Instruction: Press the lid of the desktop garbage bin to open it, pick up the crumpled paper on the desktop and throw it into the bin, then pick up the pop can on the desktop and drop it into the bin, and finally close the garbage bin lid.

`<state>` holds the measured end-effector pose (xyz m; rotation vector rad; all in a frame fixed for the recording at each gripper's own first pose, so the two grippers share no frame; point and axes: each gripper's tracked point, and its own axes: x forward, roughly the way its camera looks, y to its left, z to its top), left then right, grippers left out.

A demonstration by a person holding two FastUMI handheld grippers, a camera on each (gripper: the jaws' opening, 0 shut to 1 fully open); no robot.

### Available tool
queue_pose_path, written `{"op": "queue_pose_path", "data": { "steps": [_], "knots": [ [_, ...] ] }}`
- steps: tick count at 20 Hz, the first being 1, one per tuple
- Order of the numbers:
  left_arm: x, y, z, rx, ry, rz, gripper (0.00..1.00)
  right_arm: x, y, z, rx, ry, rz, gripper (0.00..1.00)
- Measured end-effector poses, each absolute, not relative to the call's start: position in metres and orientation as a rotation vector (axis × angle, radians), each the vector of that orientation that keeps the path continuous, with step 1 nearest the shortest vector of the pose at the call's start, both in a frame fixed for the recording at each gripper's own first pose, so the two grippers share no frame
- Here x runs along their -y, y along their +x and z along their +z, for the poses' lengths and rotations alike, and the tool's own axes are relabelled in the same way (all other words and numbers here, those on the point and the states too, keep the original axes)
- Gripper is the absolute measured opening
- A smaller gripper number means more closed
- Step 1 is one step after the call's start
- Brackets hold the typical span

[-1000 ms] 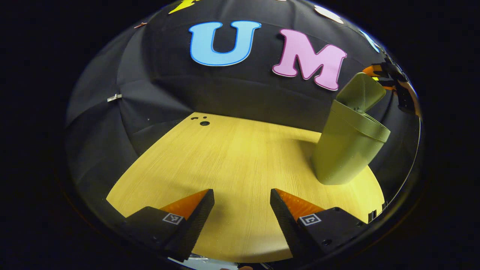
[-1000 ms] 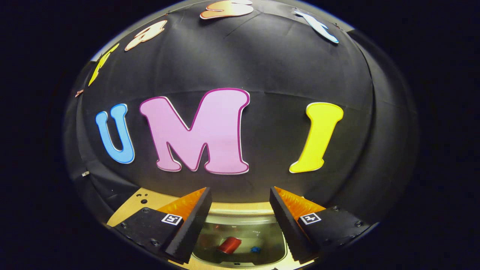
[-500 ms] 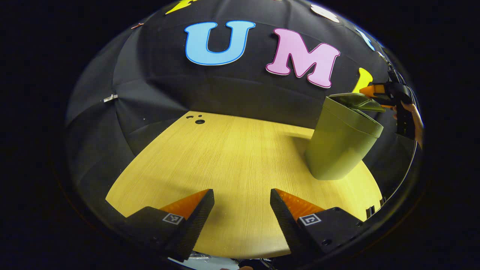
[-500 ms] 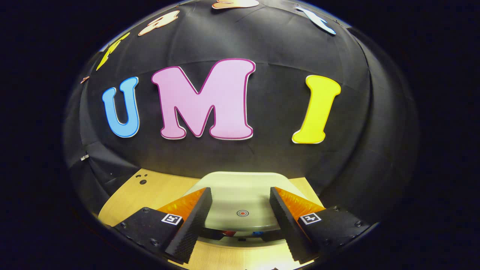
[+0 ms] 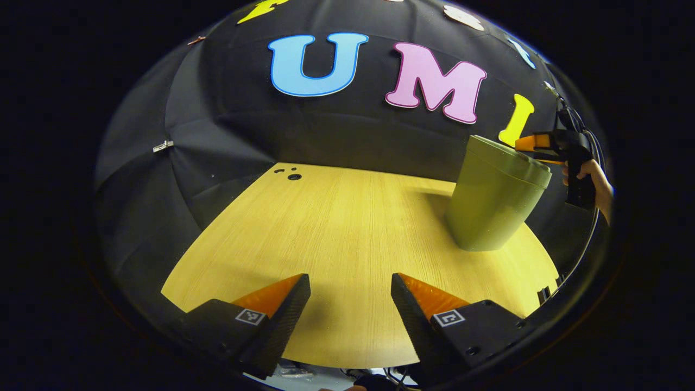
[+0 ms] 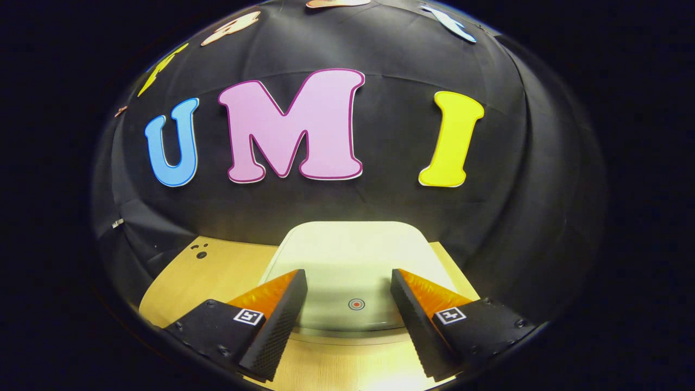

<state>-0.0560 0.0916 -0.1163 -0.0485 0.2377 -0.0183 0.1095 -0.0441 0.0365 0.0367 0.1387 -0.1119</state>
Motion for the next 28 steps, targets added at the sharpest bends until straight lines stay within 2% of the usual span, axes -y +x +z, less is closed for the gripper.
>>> {"op": "queue_pose_path", "data": {
  "steps": [7, 12, 16, 17, 19, 20, 21, 28],
  "knots": [
    [-0.093, -0.062, -0.124, -0.239, -0.066, -0.026, 0.96, 0.044, 0.111, 0.035, -0.092, 0.033, -0.104, 0.99],
    [-0.092, -0.063, -0.108, -0.193, -0.058, -0.036, 0.96, 0.044, 0.098, 0.038, -0.052, 0.047, -0.119, 0.98],
    [-0.091, -0.062, -0.099, -0.164, -0.056, -0.035, 0.95, 0.028, 0.074, 0.047, 0.002, 0.03, -0.106, 0.98],
    [-0.09, -0.063, -0.099, -0.159, -0.059, -0.039, 0.99, 0.023, 0.065, 0.05, 0.02, 0.027, -0.1, 0.98],
    [-0.088, -0.064, -0.101, -0.157, -0.064, -0.043, 0.96, 0.009, 0.048, 0.054, 0.051, 0.029, -0.076, 0.98],
    [-0.086, -0.064, -0.102, -0.155, -0.065, -0.047, 0.99, 0.004, 0.038, 0.054, 0.064, 0.031, -0.07, 0.98],
    [-0.086, -0.064, -0.103, -0.155, -0.065, -0.05, 0.96, -0.002, 0.029, 0.055, 0.076, 0.04, -0.06, 0.98],
    [-0.085, -0.069, -0.086, -0.117, -0.058, -0.053, 0.96, -0.043, -0.015, 0.009, 0.025, 0.116, -0.009, 0.98]
  ]
}}
